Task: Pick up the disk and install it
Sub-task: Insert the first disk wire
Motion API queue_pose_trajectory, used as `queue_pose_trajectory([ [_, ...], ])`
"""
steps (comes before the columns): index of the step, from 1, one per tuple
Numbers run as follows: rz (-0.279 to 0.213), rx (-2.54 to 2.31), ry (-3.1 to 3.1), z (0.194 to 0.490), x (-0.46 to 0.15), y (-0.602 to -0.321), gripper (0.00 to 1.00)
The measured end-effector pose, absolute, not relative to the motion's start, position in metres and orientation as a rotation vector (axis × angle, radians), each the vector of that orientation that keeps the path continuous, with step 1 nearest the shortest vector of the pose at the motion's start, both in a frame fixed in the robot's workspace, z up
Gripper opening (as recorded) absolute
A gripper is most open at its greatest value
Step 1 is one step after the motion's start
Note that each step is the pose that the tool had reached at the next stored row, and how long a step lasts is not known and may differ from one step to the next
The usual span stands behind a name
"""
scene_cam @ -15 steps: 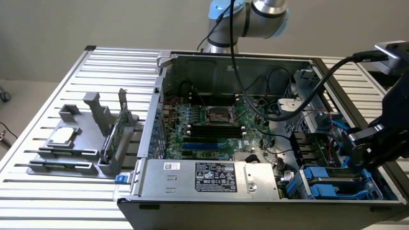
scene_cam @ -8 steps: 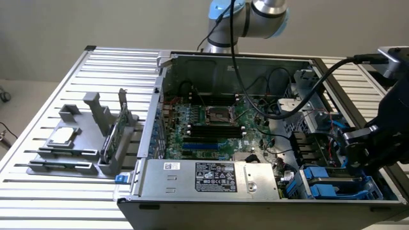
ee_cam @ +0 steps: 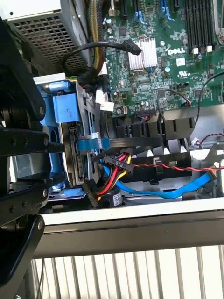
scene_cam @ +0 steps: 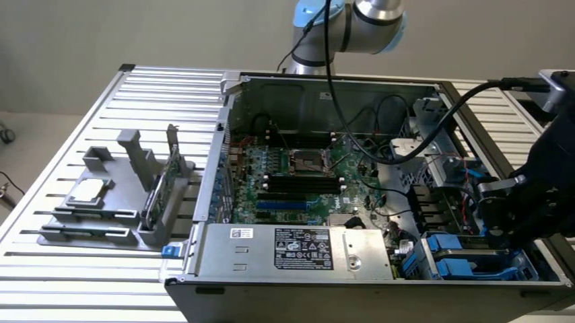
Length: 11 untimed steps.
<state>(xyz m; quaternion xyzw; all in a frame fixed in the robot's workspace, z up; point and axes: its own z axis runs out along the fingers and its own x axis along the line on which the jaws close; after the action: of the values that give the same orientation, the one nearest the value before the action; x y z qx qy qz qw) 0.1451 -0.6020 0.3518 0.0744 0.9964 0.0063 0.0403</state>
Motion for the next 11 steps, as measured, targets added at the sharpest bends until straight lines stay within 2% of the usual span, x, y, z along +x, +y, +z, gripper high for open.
queue_pose_trajectory([
  [11, 0.037, 0.298, 3.048, 0.3521, 0.1506, -0.6033, 0.31],
])
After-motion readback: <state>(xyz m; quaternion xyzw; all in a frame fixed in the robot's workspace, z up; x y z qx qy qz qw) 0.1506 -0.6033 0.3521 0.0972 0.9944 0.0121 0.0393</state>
